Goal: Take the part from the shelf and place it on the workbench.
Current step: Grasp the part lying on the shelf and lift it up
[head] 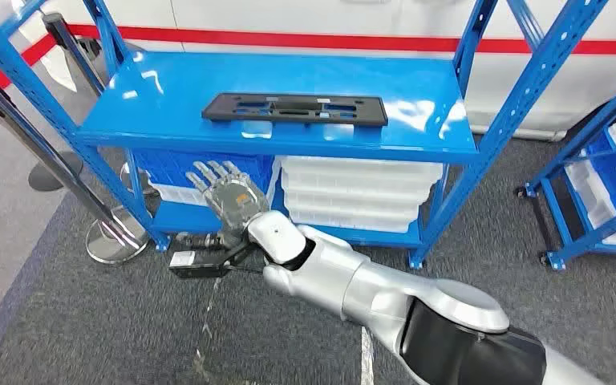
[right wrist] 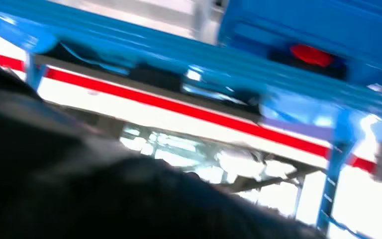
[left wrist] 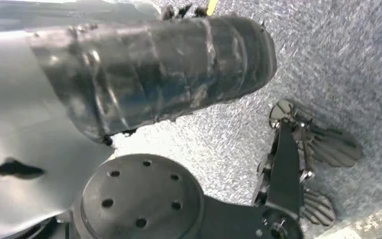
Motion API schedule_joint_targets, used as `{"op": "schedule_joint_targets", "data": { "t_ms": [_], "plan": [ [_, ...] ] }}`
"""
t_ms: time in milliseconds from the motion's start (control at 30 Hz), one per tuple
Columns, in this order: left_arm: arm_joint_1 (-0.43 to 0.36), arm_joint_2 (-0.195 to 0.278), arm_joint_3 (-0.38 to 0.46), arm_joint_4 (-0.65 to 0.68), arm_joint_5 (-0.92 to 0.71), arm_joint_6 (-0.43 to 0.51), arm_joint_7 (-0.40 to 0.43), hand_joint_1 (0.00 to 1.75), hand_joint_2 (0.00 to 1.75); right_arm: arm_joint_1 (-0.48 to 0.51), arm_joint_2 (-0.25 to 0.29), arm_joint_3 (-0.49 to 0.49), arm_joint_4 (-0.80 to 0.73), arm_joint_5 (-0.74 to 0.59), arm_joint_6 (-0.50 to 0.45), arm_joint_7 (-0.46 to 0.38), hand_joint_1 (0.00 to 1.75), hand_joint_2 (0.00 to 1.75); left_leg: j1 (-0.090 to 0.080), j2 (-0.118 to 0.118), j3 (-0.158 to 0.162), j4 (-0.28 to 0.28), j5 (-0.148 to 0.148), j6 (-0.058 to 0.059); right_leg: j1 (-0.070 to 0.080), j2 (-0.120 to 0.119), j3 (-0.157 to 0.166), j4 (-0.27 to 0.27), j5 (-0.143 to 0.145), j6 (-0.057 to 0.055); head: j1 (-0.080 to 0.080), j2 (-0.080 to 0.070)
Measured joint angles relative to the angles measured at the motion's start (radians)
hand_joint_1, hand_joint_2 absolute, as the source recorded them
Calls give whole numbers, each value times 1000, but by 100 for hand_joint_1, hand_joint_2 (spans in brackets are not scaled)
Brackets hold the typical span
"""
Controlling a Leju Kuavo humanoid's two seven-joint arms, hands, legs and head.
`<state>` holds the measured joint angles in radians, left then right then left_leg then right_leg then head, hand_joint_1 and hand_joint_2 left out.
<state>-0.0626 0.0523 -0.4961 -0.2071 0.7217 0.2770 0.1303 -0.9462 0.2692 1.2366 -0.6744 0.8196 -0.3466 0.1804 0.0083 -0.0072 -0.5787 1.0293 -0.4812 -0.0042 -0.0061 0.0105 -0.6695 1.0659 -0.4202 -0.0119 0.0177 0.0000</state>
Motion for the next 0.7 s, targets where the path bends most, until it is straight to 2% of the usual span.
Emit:
{"op": "schedule_joint_targets", "data": {
  "t_ms": [67, 133, 167, 233, 267, 300, 333, 400, 433, 467, 500, 533, 600, 633, 700],
  "plan": [
    [1, 0, -3, 0, 0, 0, 1, 0, 0, -1, -4, 0, 0, 0, 6, 7, 0, 0, 0, 1, 1, 1, -5, -3, -3, 1, 4, -2, -2, -6, 0, 0],
    [2, 0, -7, 0, 1, -1, 2, 0, 0, -7, -13, 0, -1, 1, 14, 18, 0, 0, 2, 2, -12, 40, -29, -10, -8, 1, 15, -7, -6, -17, -3, 0],
    [1, 0, -9, 0, 0, -1, 2, 0, 0, -11, -17, 0, -1, 1, 16, 22, 0, 0, 2, 3, -36, 91, -52, -15, -8, 1, 20, -8, -9, -21, -5, 0],
    [1, 2, -13, 0, -1, -2, 1, 0, 0, -19, -29, -1, -1, 0, 20, 29, 0, 0, 3, 3, -108, 223, -97, -21, -5, 1, 28, -9, -16, -26, -7, 0],
    [1, 4, -14, 0, -1, -3, 0, 0, 0, -20, -36, -1, 0, 0, 23, 32, 0, 0, 3, 3, -139, 269, -103, -22, -4, 1, 33, -9, -19, -27, -7, 0],
    [3, 4, -15, 0, -1, -3, -1, 0, 0, -21, -43, -1, 0, -1, 26, 34, 0, 0, 3, 3, -153, 280, -89, -20, -2, 1, 39, -9, -23, -28, -7, 0],
    [5, 4, -16, 0, -1, -3, -1, 0, 0, -21, -49, -1, 0, -2, 28, 35, 0, 0, 2, 3, -148, 250, -55, -15, 0, 3, 46, -9, -28, -28, -7, 0],
    [6, 6, -18, 0, 0, -3, -2, 0, 0, -25, -59, -3, 0, -3, 29, 37, 0, 0, -2, 3, -100, 120, 31, 2, 3, 5, 62, -12, -38, -28, -7, 0],
    [6, 7, -19, 0, 0, -3, -2, 0, 0, -29, -62, -4, 0, -4, 30, 37, 0, 0, -7, 3, -76, 63, 59, 12, 4, 6, 67, -14, -40, -26, -6, 0],
    [4, 8, -21, 1, 0, -3, -2, 0, 0, -32, -66, -4, 1, -4, 30, 38, 0, 0, -12, 3, -60, 24, 68, 21, 3, 7, 68, -17, -40, -22, -7, 0],
    [2, 10, -24, 1, 0, -3, -2, 0, 0, -35, -69, -4, 1, -4, 30, 39, 0, 0, -16, 3, -53, 9, 64, 27, 2, 7, 66, -21, -39, -18, -7, 0],
    [0, 11, -27, 1, 0, -3, -3, 0, 0, -36, -72, -4, 0, -6, 31, 40, 0, 0, -19, 2, -49, -2, 62, 32, 2, 7, 66, -24, -38, -13, -7, 0],
    [0, 13, -33, 1, 1, -2, -5, 0, 0, -37, -81, -7, 0, -12, 35, 46, 0, 0, -13, 4, -31, -31, 63, 33, 5, 5, 66, -24, -43, -3, -6, 0],
    [2, 13, -34, 1, 1, -2, -6, 0, 0, -40, -86, -9, -1, -17, 39, 49, 0, 0, -9, 5, -20, -44, 65, 34, 7, 3, 59, -5, -54, 2, -5, 0],
    [5, 13, -36, 1, 4, -1, -6, 0, 0, -47, -99, -14, -2, -33, 52, 53, 0, 0, -6, 8, -4, -56, 65, 37, 7, 0, 8, 96, -96, 10, -2, 0]
  ]
}}
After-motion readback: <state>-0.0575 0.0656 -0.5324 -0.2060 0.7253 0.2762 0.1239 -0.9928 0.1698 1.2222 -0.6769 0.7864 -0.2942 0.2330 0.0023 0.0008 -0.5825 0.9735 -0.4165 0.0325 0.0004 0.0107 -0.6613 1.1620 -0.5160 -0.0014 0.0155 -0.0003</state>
